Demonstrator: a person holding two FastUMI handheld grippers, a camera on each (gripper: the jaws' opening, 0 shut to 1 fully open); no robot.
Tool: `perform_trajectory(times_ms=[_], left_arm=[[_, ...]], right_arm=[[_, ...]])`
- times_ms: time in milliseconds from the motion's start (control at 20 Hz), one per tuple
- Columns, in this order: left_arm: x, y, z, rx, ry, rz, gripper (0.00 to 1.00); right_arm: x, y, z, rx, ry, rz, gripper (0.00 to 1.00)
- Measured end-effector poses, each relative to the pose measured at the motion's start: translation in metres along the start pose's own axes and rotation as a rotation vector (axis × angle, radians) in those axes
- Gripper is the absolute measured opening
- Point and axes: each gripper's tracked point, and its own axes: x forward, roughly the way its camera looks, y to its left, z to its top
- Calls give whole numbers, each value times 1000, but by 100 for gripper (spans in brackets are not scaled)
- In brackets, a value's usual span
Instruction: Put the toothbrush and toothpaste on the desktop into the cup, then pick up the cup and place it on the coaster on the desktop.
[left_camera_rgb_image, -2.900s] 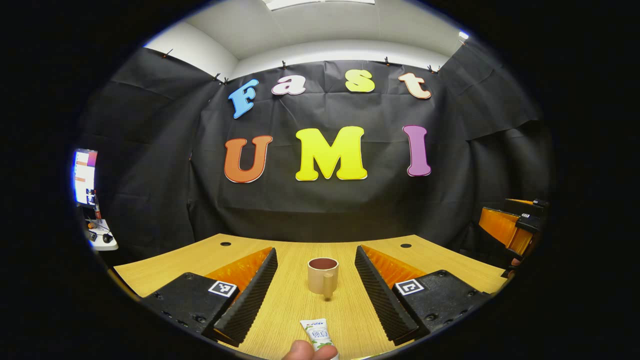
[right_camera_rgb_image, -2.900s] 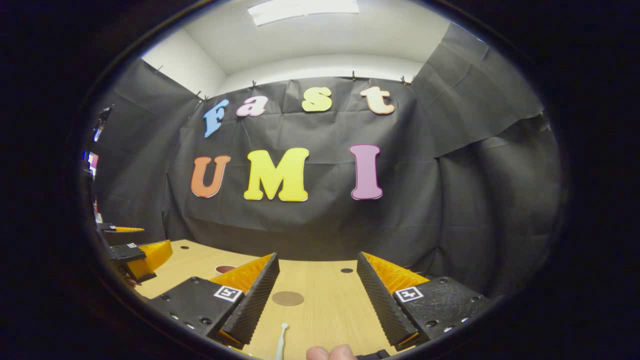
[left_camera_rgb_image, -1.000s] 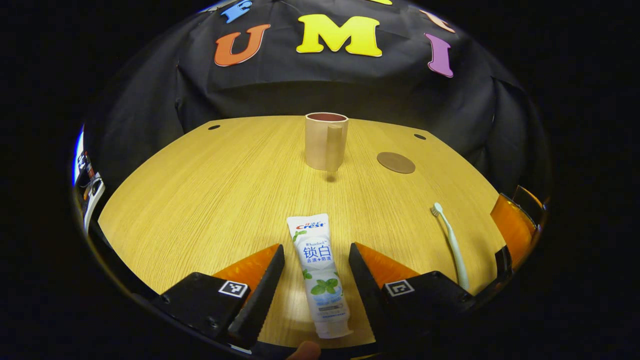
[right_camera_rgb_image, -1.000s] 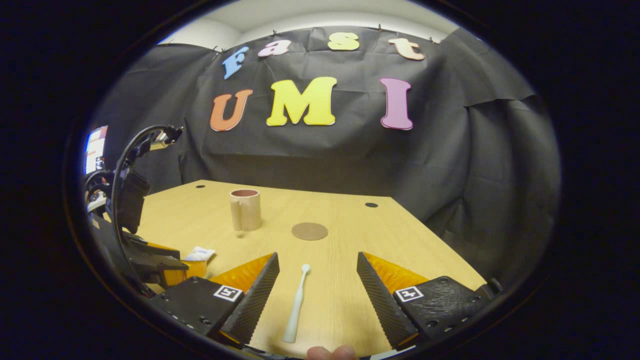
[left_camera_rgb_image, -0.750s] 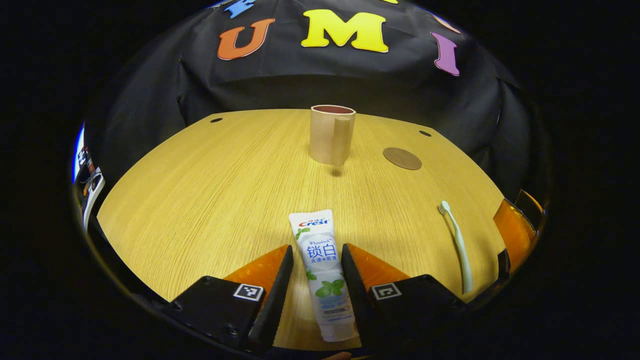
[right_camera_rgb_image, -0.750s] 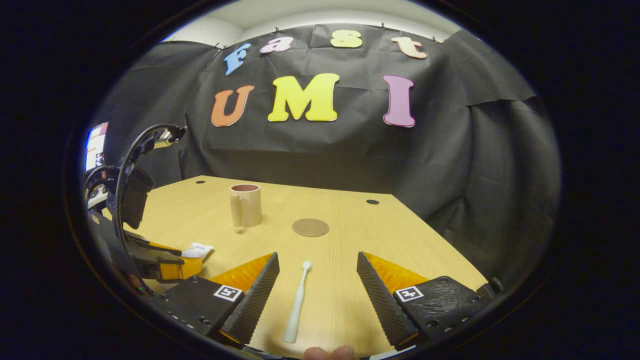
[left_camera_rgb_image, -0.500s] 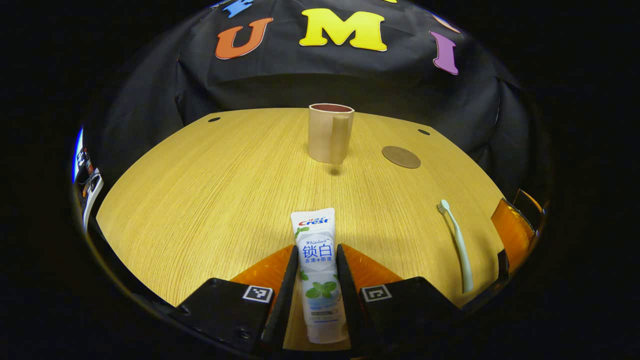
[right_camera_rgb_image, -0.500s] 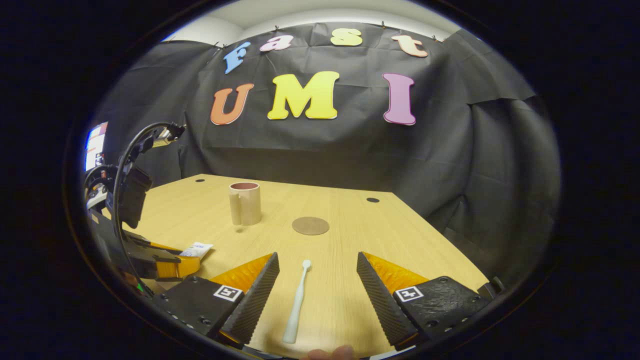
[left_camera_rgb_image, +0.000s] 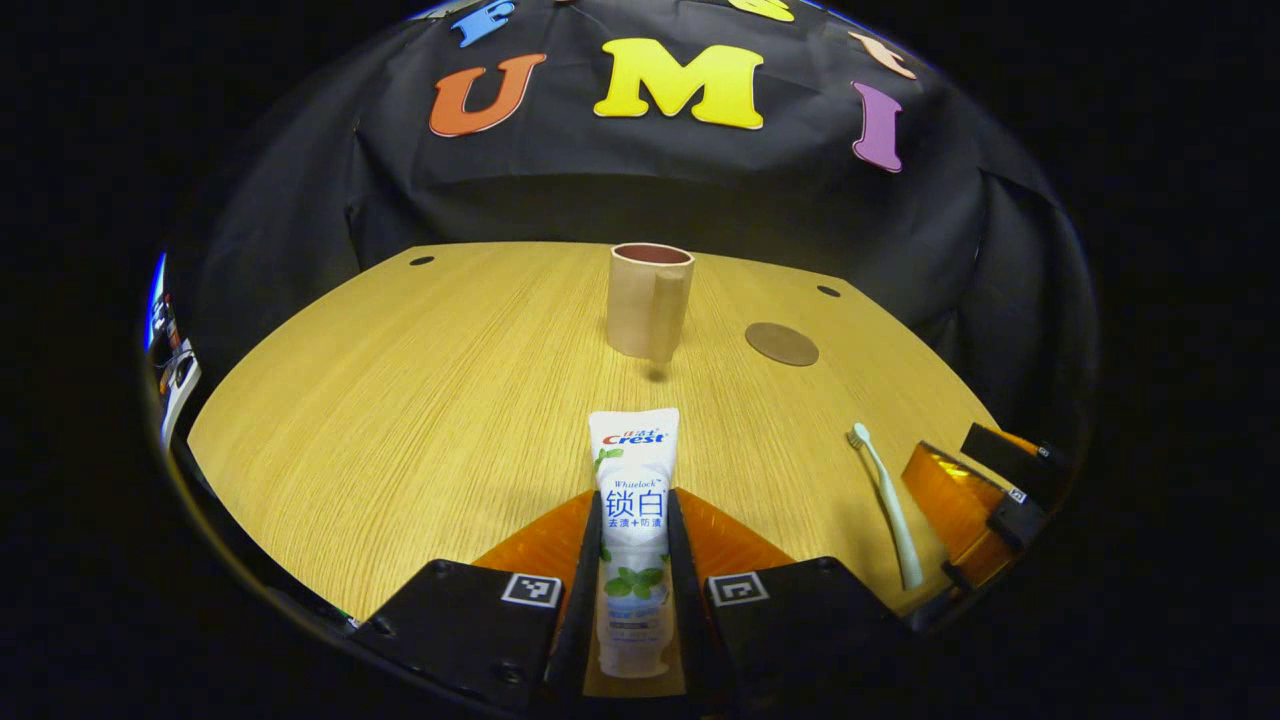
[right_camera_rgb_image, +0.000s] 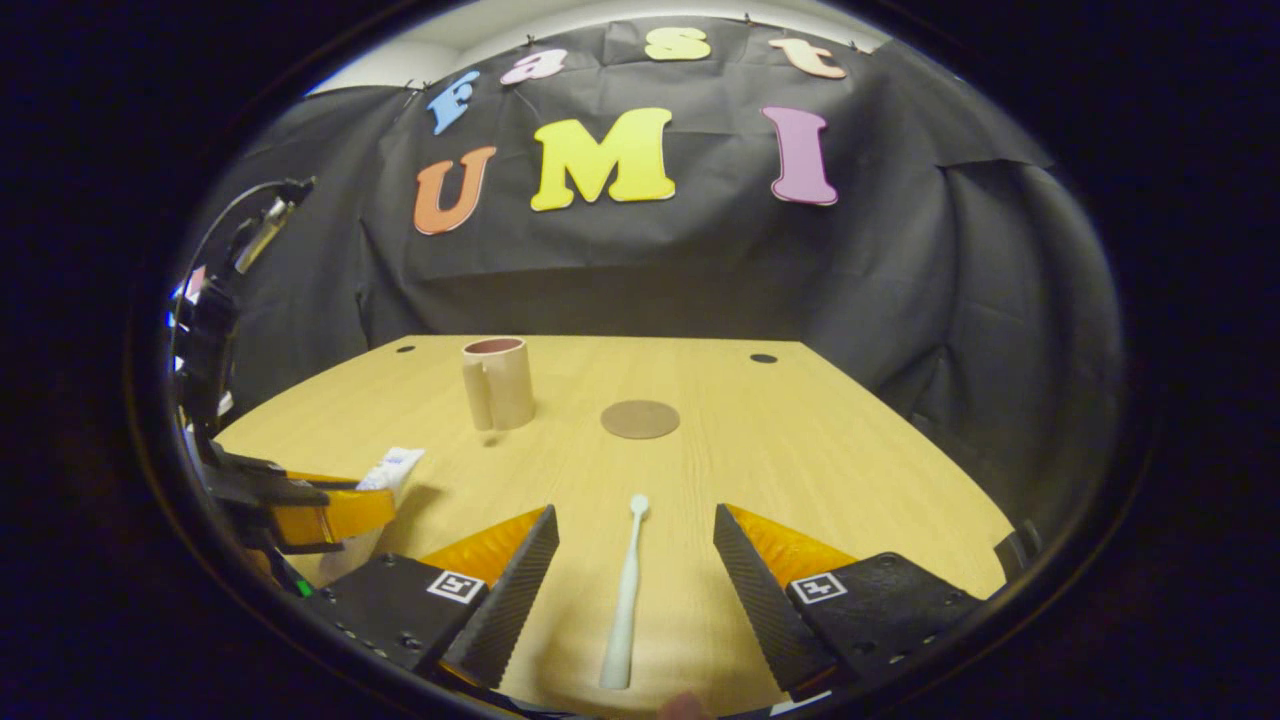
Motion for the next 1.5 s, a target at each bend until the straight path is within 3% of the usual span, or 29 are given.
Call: perform_trajectory(times_ms=[50,100,500,600,750,800,1050,1200,1250,1350,1400,1500], left_arm=[[-4,1,6,13,-30,5,42],[-8,2,13,26,-59,9,38],[-26,2,35,29,-190,-12,35],[-30,4,46,21,-215,-7,35],[-34,7,59,14,-248,-2,35],[-35,9,63,12,-259,1,35],[-39,15,75,2,-293,11,35],[-38,18,77,-12,-297,13,34],[-37,18,77,-16,-298,12,35],[-38,19,81,-20,-305,10,34],[-38,18,82,-22,-310,9,34],[-37,18,87,-26,-320,3,35]], right_arm=[[2,3,-2,-6,8,1,95],[5,5,-2,-10,16,3,95],[21,13,-6,-16,82,-8,92],[29,12,-12,-22,117,-25,96],[36,8,-22,-11,164,-47,71],[37,8,-25,-2,175,-50,70],[46,9,-33,62,209,-68,36],[51,3,-31,61,201,-95,33],[49,4,-32,66,208,-93,4],[50,4,-32,69,209,-73,7],[51,6,-30,84,205,-57,0],[52,9,-32,99,211,-25,0]])
